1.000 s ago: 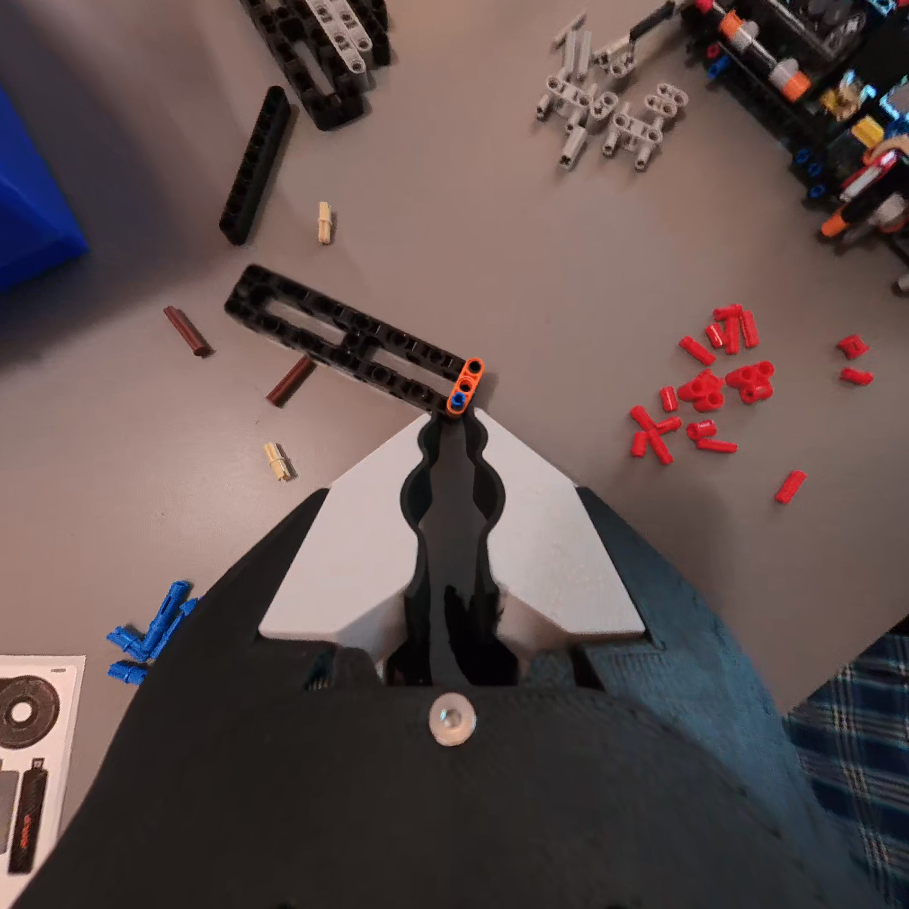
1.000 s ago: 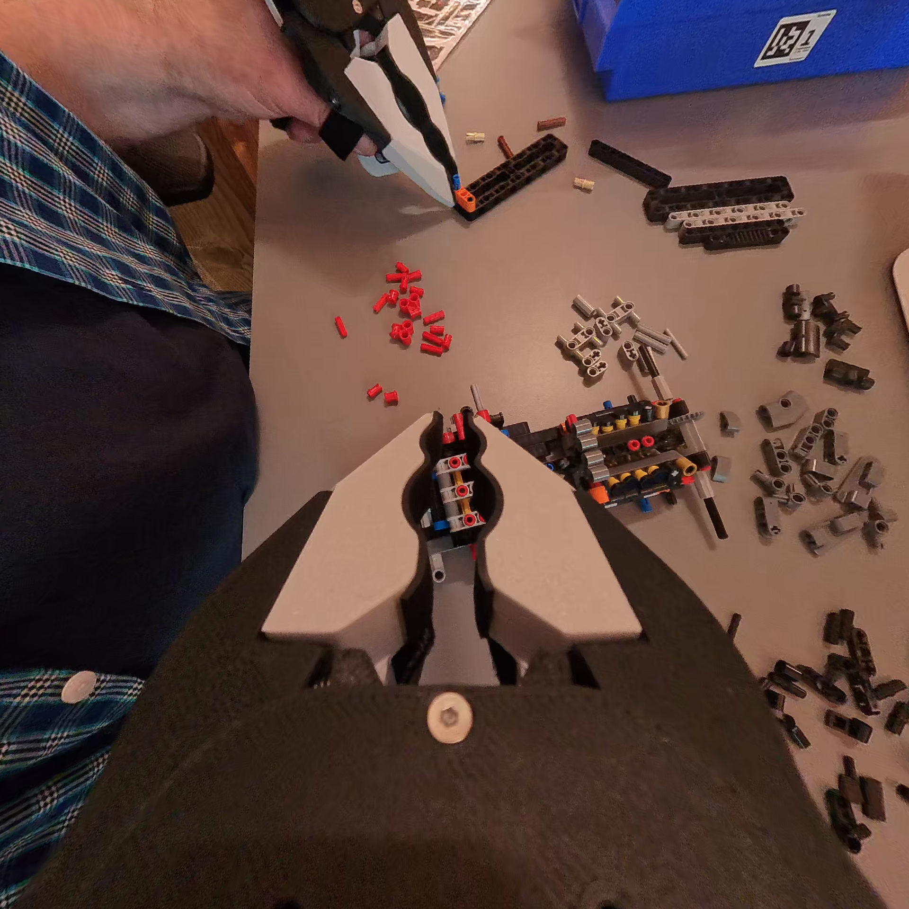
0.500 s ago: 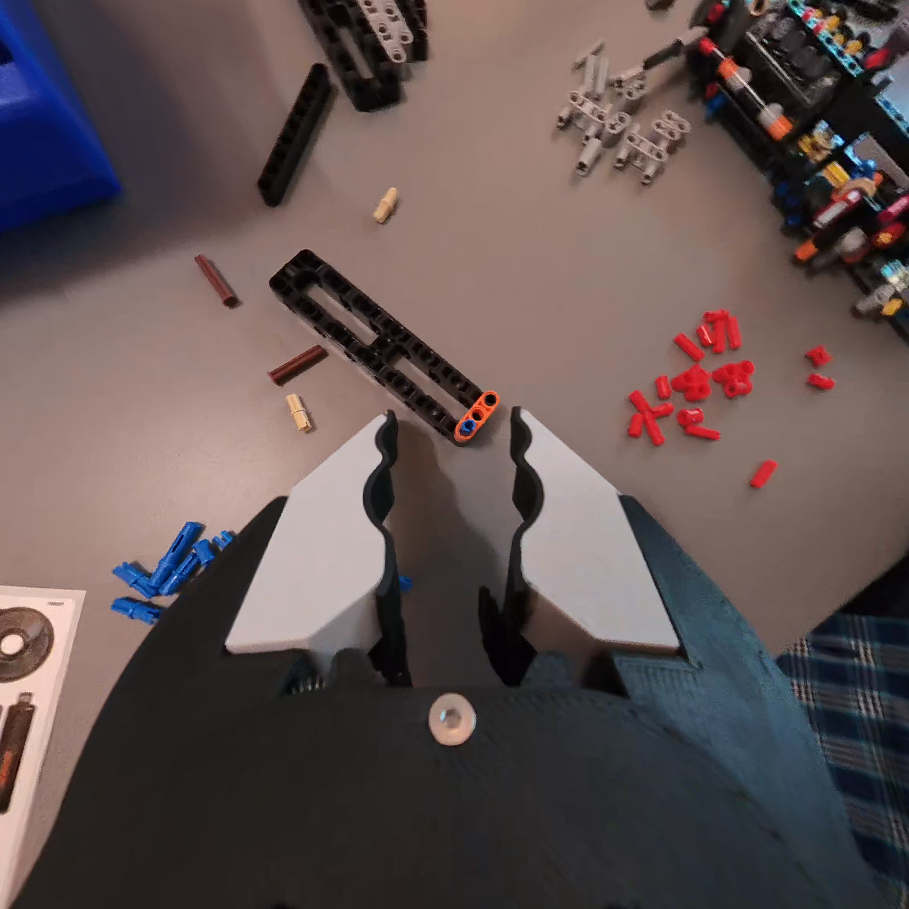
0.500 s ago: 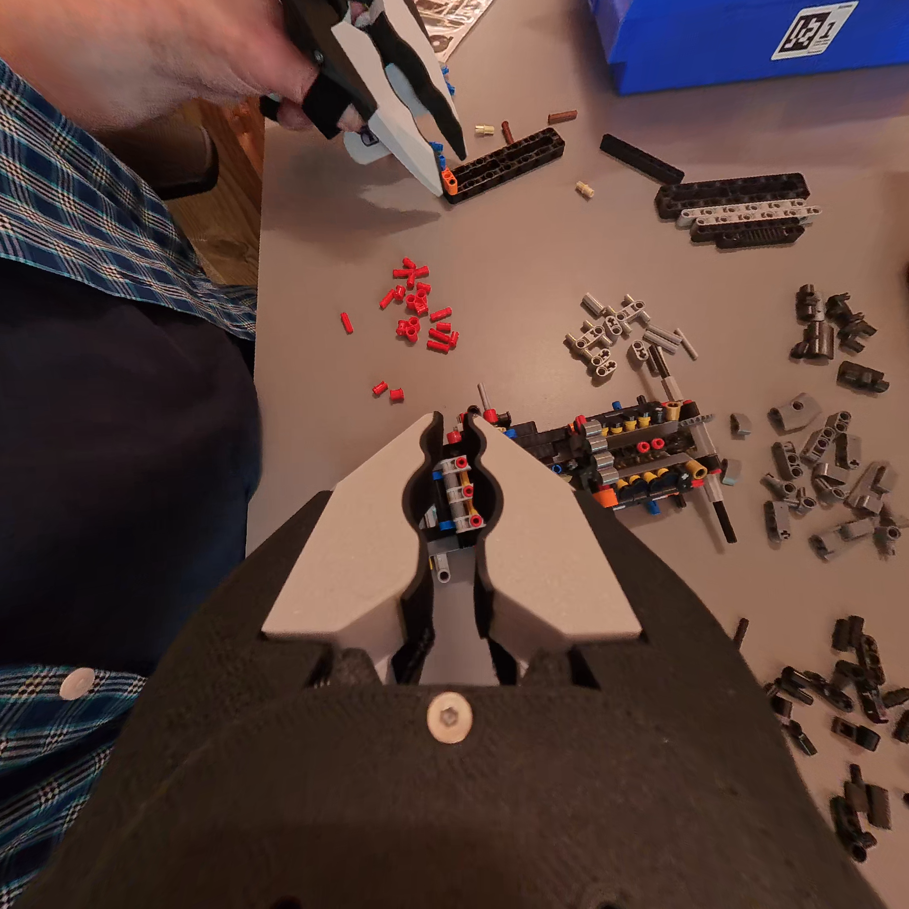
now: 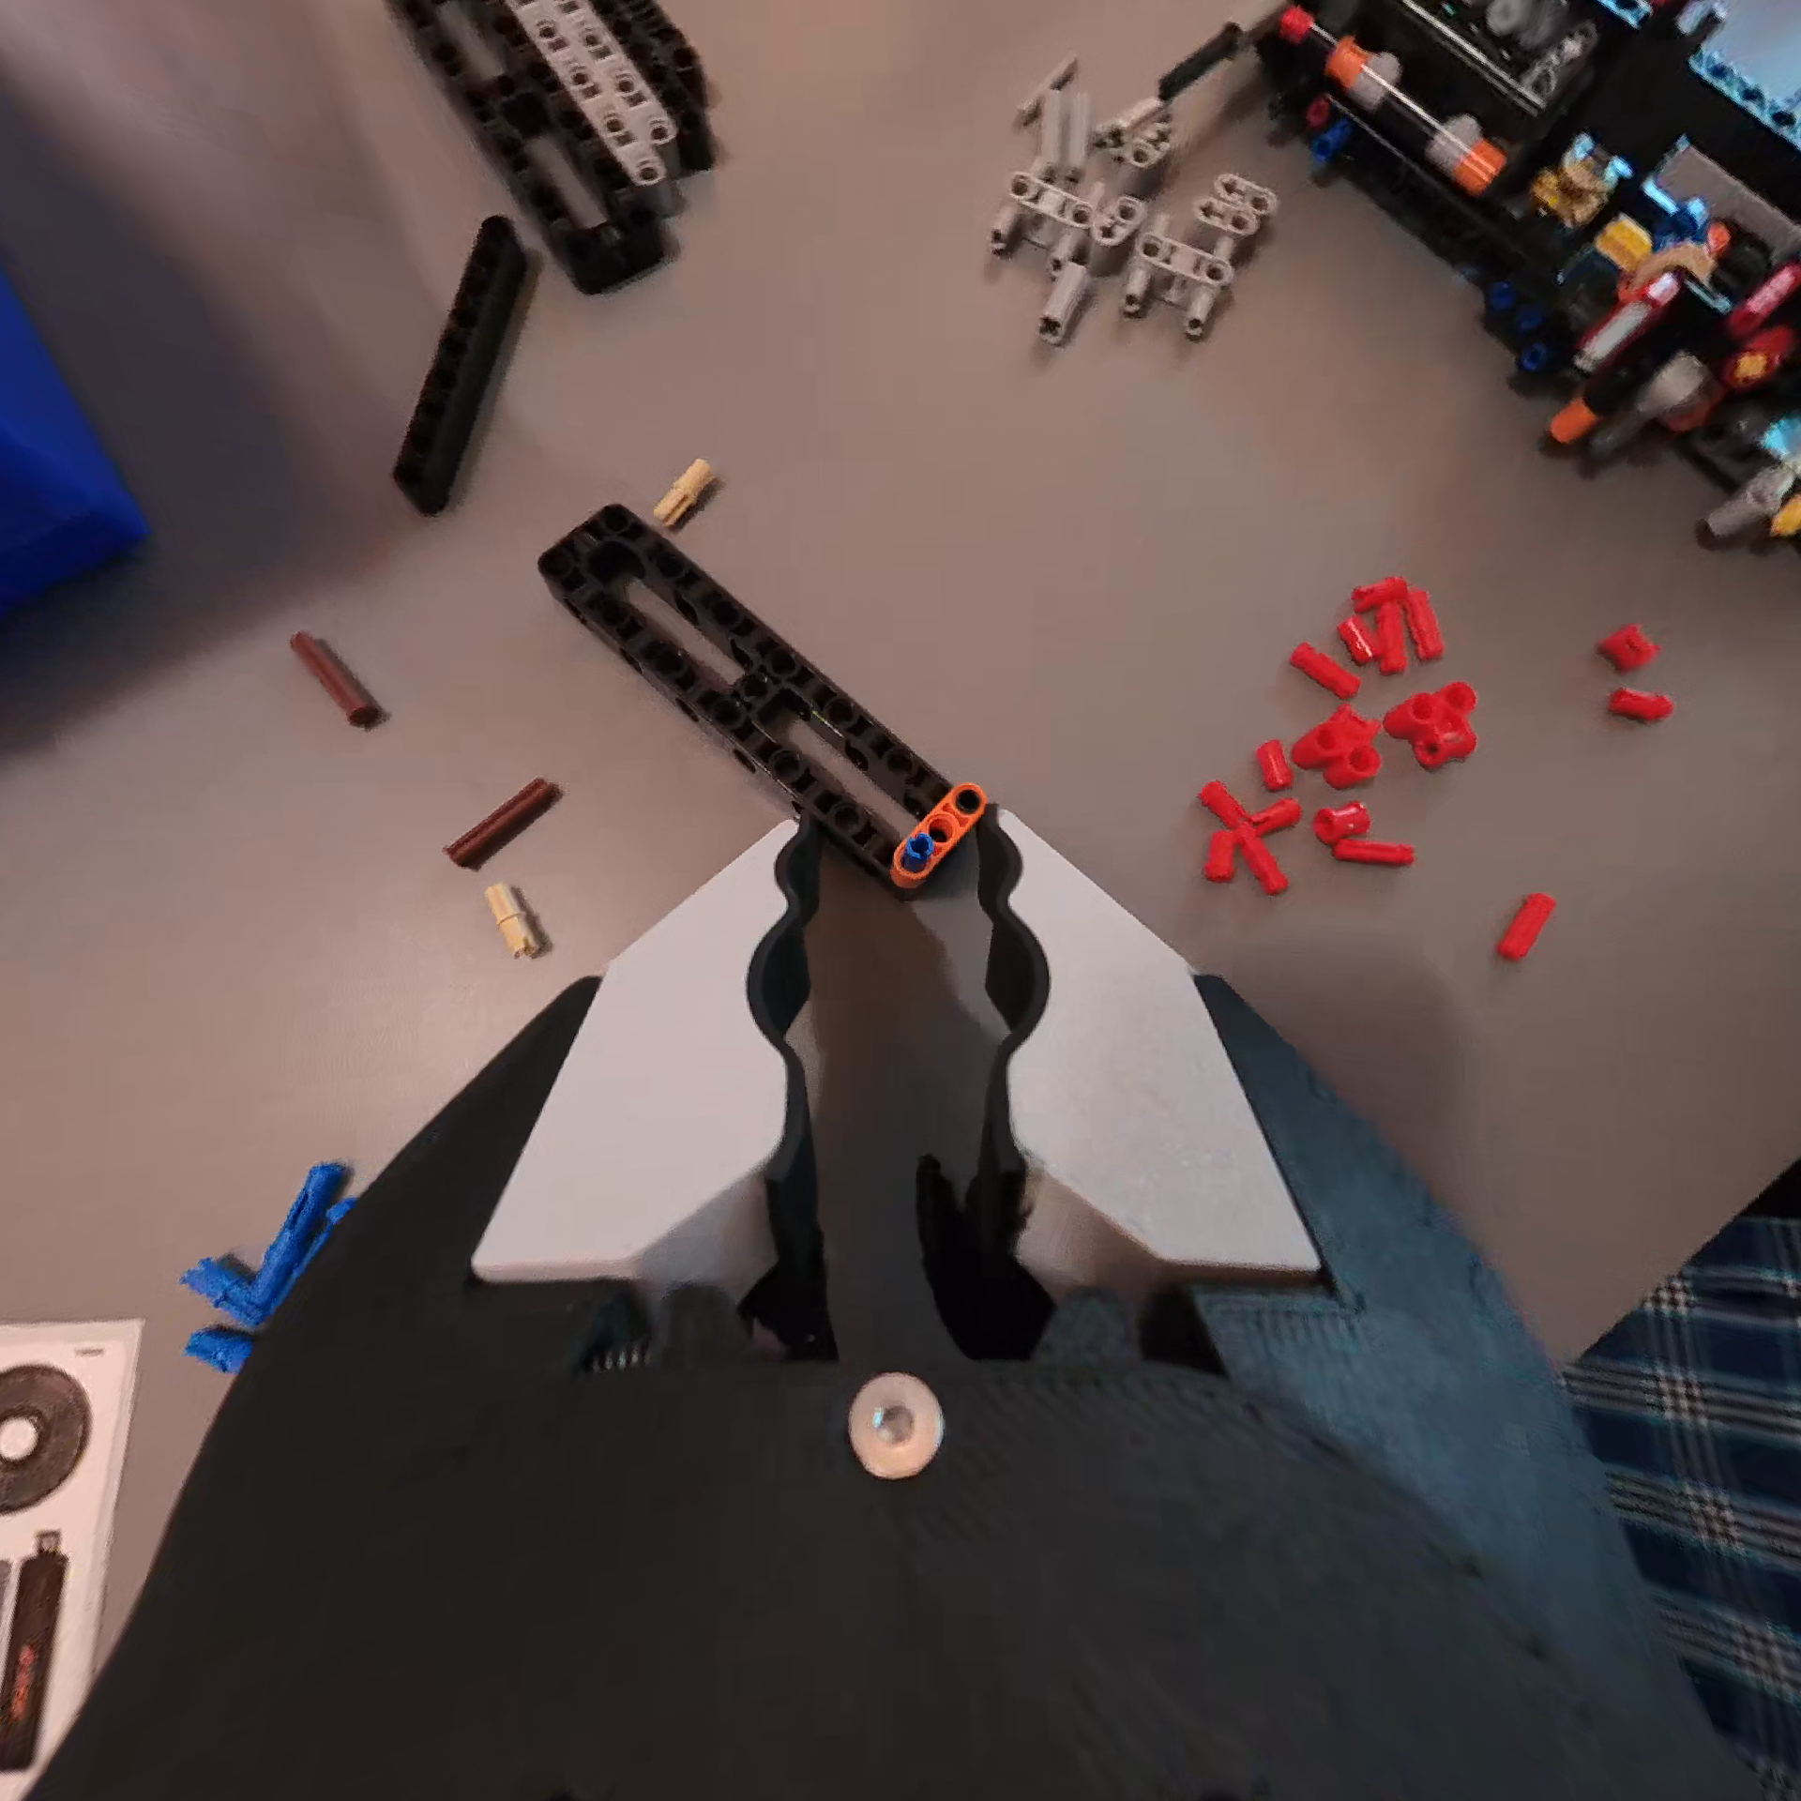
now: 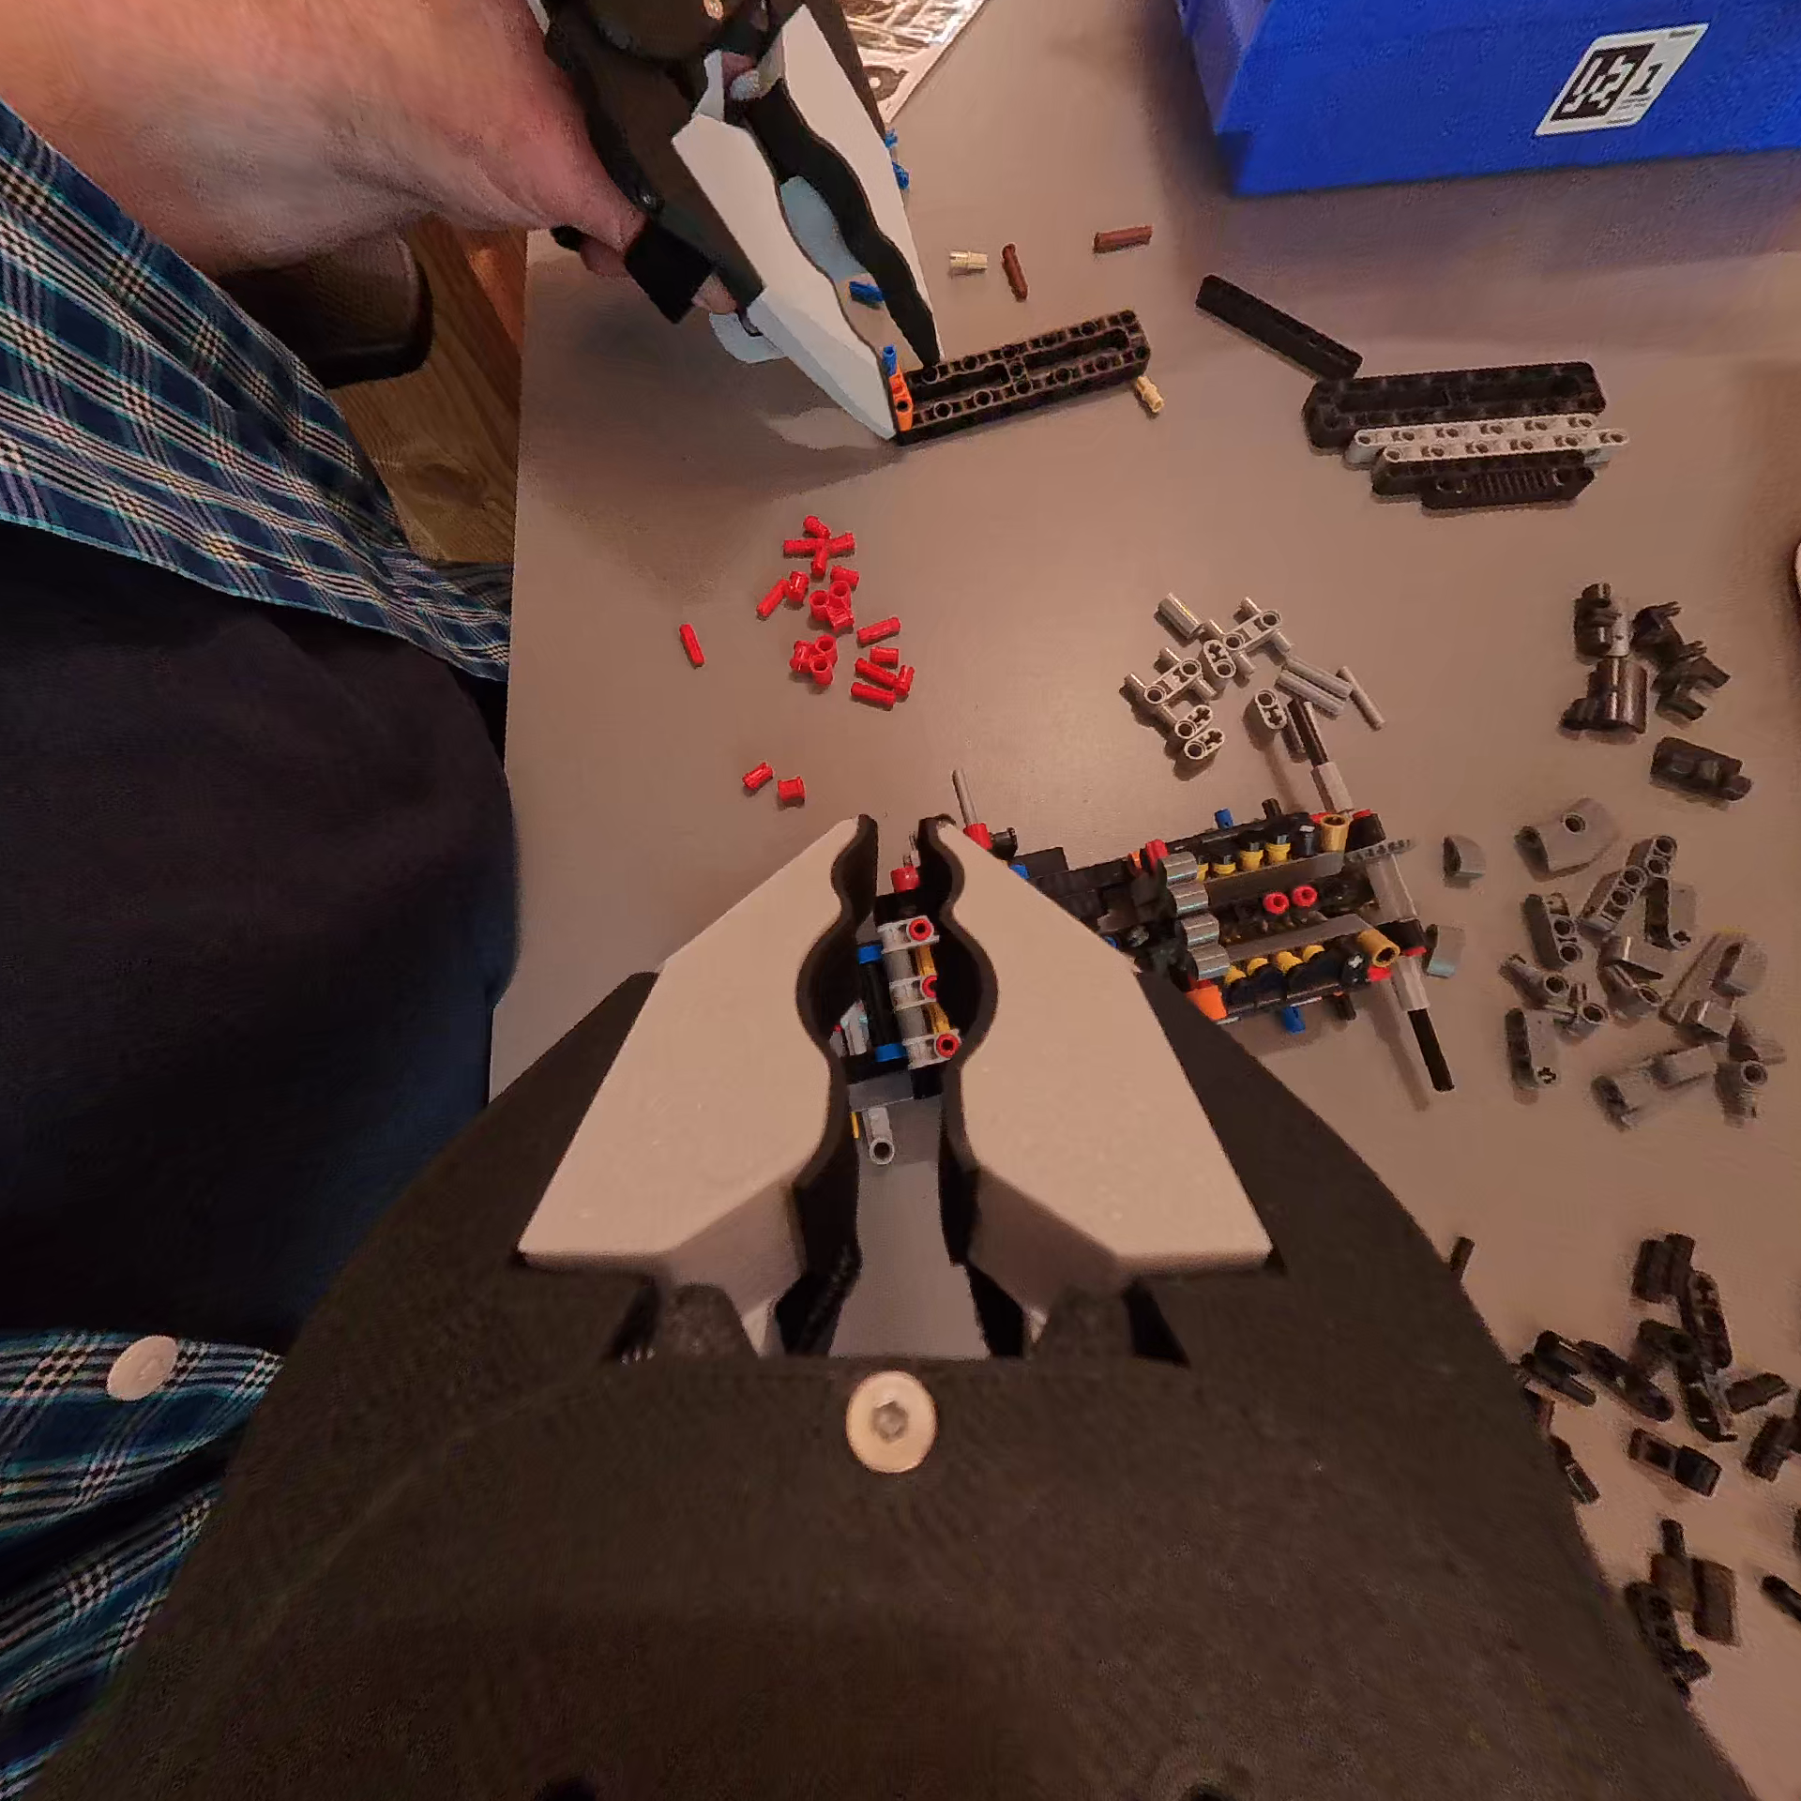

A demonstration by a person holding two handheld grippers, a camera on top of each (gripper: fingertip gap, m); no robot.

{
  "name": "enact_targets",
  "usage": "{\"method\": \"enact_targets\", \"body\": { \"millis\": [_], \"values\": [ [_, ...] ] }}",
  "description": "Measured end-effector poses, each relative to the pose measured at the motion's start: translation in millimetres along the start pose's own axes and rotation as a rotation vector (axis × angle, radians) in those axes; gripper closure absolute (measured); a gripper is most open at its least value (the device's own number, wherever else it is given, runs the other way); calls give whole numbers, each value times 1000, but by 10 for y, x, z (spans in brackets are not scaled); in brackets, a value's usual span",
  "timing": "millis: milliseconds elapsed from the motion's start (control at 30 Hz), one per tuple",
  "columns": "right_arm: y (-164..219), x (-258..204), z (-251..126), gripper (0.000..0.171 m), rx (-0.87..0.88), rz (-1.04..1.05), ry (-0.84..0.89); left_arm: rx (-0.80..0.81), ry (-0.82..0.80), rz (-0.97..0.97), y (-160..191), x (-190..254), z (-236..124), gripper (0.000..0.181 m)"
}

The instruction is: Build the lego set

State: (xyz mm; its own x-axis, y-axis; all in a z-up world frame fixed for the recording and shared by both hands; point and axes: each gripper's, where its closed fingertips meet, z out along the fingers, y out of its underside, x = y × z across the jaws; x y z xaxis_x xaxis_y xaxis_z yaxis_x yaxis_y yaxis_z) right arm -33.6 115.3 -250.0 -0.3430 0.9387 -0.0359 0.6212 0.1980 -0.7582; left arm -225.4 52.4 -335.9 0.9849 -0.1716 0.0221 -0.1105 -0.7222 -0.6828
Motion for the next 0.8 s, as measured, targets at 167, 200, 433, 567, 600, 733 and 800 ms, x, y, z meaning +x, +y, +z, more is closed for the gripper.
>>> {"method": "enact_targets", "body": {
  "millis": [167, 200, 433, 567, 600, 733, 800],
  "values": [
    [-89, 30, -3, 163, -4, -19, 22, -56, 65, 227, -7, 95, -9, 150],
    [-115, 44, -1, 161, -5, -26, 31, -65, 72, 258, -11, 85, -11, 150],
    [-430, 217, 171, 143, -22, -116, 78, -41, 37, 515, -174, 61, -37, 150],
    [-643, 412, 389, 123, -16, -87, 37, -5, -7, 693, -331, 156, -64, 150],
    [-687, 459, 445, 120, -15, -65, 16, 10, -21, 740, -381, 193, -74, 150],
    [-735, 697, 641, 114, -42, 70, -39, 88, -47, 897, -607, 405, -150, 151],
    [-727, 762, 698, 115, -32, 131, -93, 128, -55, 952, -717, 497, -206, 151]
  ]
}}
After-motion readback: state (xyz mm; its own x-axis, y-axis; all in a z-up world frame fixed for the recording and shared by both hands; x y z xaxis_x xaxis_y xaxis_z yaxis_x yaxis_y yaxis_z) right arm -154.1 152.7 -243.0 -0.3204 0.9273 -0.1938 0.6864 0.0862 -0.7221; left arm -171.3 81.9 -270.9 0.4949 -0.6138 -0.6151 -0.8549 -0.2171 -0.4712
